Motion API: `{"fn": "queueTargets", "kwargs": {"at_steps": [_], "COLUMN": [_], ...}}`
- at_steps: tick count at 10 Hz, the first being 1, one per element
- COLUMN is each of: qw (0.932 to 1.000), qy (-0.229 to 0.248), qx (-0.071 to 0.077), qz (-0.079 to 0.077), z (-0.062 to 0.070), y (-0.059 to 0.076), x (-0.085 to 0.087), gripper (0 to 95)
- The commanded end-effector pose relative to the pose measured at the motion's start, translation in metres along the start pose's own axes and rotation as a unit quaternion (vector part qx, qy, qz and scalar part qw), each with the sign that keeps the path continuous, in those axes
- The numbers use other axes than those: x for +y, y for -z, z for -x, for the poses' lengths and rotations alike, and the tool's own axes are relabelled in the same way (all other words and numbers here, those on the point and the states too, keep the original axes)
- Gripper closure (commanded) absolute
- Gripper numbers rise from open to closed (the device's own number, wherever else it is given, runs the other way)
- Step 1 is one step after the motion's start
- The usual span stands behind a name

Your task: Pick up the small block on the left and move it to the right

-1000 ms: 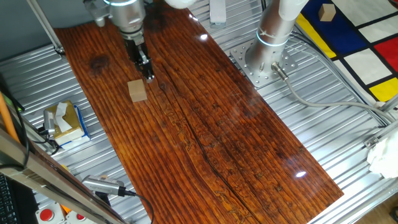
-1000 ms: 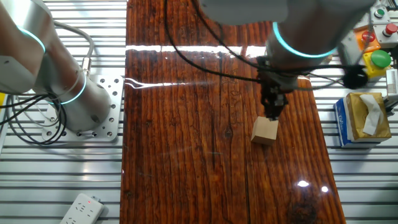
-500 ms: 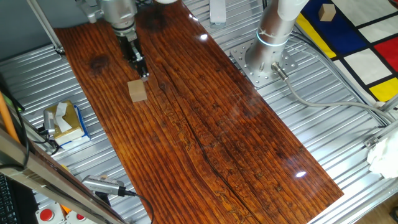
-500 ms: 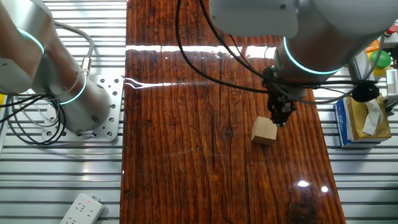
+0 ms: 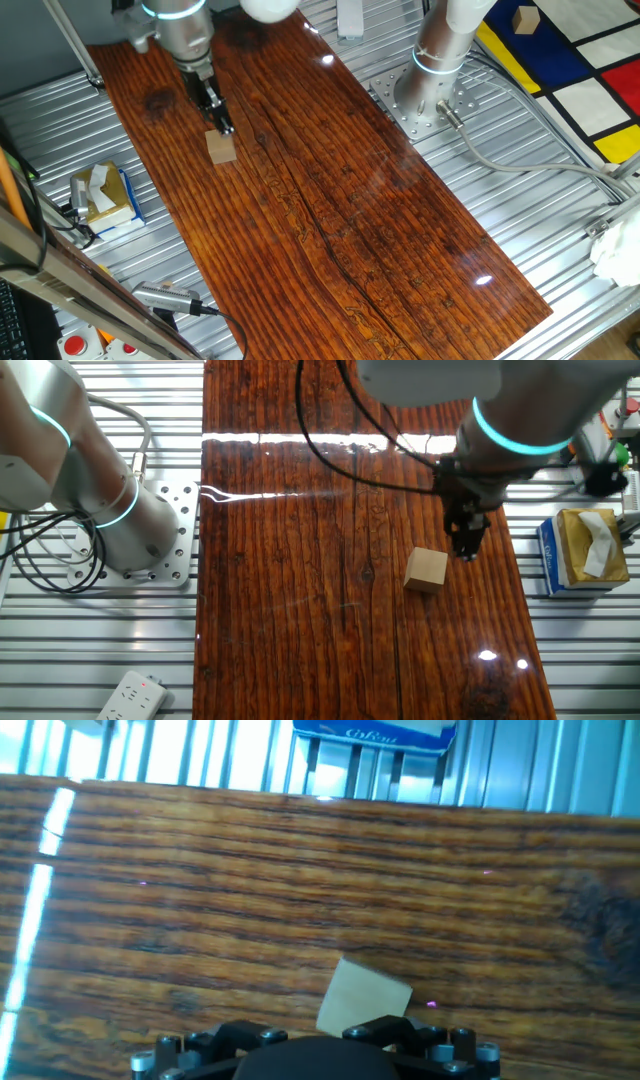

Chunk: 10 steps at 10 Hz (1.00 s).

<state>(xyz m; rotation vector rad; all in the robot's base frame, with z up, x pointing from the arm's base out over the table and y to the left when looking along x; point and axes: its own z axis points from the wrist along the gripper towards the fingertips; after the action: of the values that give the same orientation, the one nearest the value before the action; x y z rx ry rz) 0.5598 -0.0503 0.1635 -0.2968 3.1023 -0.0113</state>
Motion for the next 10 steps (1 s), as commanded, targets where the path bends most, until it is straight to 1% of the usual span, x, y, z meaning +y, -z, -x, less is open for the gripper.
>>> {"fn": "queueTargets", "kwargs": {"at_steps": [1,2,3,4,6,8,10], "qw": [0.999,0.999,0.9983,0.9977,0.9979,0.9981,0.9985], "qy": [0.008,0.007,0.007,0.009,0.012,0.022,0.03], "qx": [0.001,0.0,-0.002,-0.005,-0.01,-0.011,-0.014], "qz": [-0.043,-0.045,-0.057,-0.066,-0.063,-0.057,-0.044], "z": [0.006,0.006,0.006,0.007,0.008,0.01,0.013], "y": [-0.005,-0.006,-0.011,-0.015,-0.02,-0.021,-0.024], "x": [-0.001,-0.002,-0.003,-0.004,-0.01,-0.02,-0.029], "gripper": [19.0,19.0,19.0,19.0,19.0,19.0,19.0]}}
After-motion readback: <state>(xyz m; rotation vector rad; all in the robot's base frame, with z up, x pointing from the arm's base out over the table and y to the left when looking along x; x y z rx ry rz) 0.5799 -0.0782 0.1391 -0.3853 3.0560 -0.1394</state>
